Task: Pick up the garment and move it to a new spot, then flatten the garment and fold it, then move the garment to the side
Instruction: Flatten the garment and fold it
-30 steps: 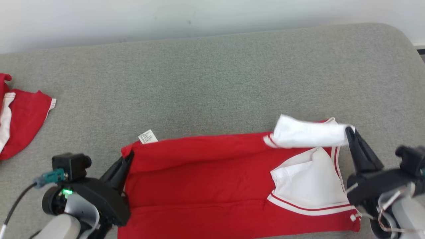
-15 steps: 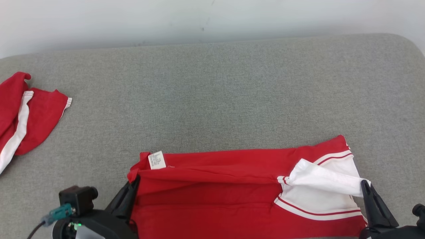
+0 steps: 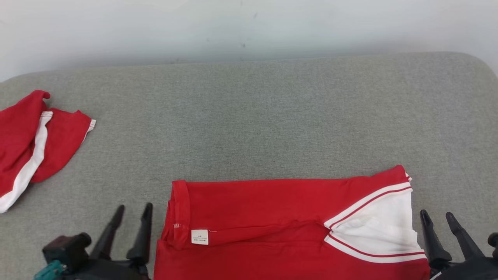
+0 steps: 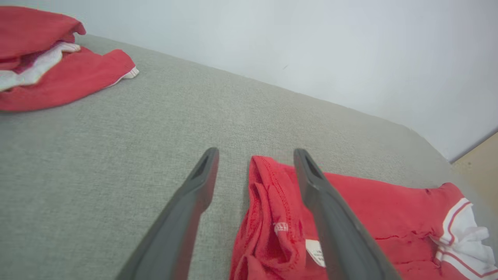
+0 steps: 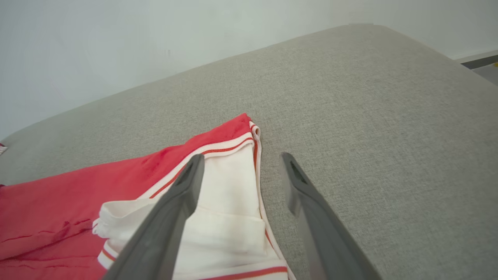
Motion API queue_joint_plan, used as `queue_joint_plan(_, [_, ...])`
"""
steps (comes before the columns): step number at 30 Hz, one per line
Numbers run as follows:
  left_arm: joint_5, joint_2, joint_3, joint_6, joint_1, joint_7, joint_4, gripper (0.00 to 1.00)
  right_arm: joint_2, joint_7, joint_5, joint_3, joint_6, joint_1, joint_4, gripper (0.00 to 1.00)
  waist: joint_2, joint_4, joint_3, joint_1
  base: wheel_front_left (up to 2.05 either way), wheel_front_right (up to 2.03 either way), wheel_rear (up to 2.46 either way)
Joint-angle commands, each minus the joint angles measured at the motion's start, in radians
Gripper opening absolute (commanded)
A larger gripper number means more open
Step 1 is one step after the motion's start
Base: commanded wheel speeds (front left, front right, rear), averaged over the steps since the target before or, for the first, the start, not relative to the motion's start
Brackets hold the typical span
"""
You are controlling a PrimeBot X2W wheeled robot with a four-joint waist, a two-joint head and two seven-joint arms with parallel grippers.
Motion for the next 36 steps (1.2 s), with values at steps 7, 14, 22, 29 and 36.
queue_joint_plan(7, [0.246,-0.071,0.192,-0.004,0.045,-0.01,-0.047,1.0,-0.029,0.067,-0.039,0.025,-0.003,-0.076,0.11,1.0,0.0001,0.023,-0.01,0.0001,0.0,0.0,0.0])
queue_joint_plan(14, [0.44,-0.211,0.359,-0.082,0.105,-0.009,-0.057,1.0,-0.048,0.107,-0.06,0.076,-0.003,-0.16,0.259,1.0,0.0001,0.043,-0.003,0.0001,0.0,0.0,0.0])
queue_joint_plan(22, [0.565,-0.305,0.458,-0.169,0.122,-0.009,-0.008,1.0,-0.059,0.114,-0.063,0.13,-0.003,-0.213,0.4,1.0,0.0001,0.07,0.006,0.0001,0.0,0.0,0.0])
queue_joint_plan(29, [0.617,-0.353,0.524,-0.213,0.13,-0.009,0.019,1.0,-0.06,0.146,-0.021,0.18,-0.003,-0.232,0.473,0.0,0.0001,0.07,0.001,0.0001,0.0,0.0,0.0])
queue_joint_plan(36, [0.645,-0.373,0.563,-0.238,0.135,-0.008,0.041,1.0,-0.135,0.133,0.018,0.139,-0.005,-0.263,0.536,0.0,0.0001,0.057,-0.022,0.0001,0.0,0.0,0.0])
